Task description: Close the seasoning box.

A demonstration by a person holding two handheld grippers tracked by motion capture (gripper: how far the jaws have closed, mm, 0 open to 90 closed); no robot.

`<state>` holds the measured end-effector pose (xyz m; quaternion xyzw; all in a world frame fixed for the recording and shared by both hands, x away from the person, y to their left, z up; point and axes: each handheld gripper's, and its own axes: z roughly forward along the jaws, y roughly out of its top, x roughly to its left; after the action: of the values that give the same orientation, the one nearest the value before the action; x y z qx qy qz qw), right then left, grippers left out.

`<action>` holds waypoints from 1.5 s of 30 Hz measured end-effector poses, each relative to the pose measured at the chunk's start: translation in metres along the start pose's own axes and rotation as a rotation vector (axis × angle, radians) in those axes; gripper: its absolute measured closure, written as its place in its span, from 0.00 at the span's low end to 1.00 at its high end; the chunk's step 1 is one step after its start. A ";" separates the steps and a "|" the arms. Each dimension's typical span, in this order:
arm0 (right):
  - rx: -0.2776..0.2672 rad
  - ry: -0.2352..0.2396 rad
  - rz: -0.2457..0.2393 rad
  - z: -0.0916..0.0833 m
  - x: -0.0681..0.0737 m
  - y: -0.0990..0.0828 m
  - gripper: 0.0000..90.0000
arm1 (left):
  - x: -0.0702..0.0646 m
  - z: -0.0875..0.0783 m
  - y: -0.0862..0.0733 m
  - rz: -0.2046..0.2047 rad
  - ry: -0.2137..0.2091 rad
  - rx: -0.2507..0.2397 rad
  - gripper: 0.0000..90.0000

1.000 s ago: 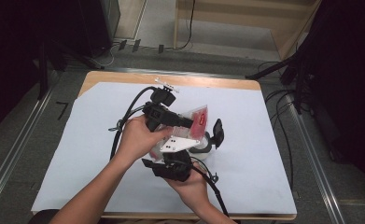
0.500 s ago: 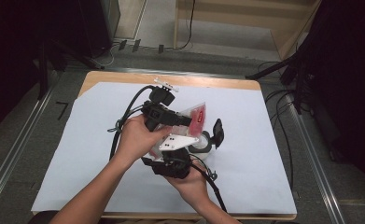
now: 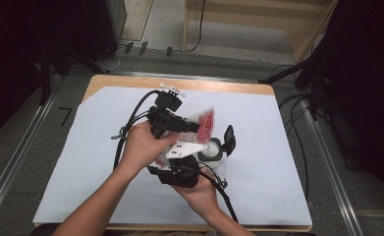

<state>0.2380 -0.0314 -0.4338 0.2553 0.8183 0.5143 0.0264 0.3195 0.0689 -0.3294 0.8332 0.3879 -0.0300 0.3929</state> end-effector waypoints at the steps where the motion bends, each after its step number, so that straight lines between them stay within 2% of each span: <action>1: 0.000 -0.001 0.000 0.000 0.000 0.000 0.71 | 0.000 0.000 0.000 0.000 -0.002 -0.001 0.83; 17: -0.002 -0.014 0.007 0.000 0.000 -0.002 0.72 | 0.000 0.002 0.000 -0.011 -0.018 0.003 0.83; 23: -0.018 0.001 0.008 -0.001 0.002 0.000 0.72 | -0.004 -0.002 0.001 -0.005 0.008 0.018 0.82; 25: -0.016 0.008 0.008 0.000 0.003 0.000 0.72 | -0.003 -0.001 0.001 -0.014 0.004 0.014 0.82; 45: -0.020 0.005 0.011 0.000 0.004 -0.001 0.72 | -0.003 -0.001 0.000 -0.010 0.002 0.025 0.82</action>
<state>0.2342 -0.0304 -0.4337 0.2583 0.8118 0.5231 0.0242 0.3172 0.0671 -0.3276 0.8362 0.3918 -0.0361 0.3819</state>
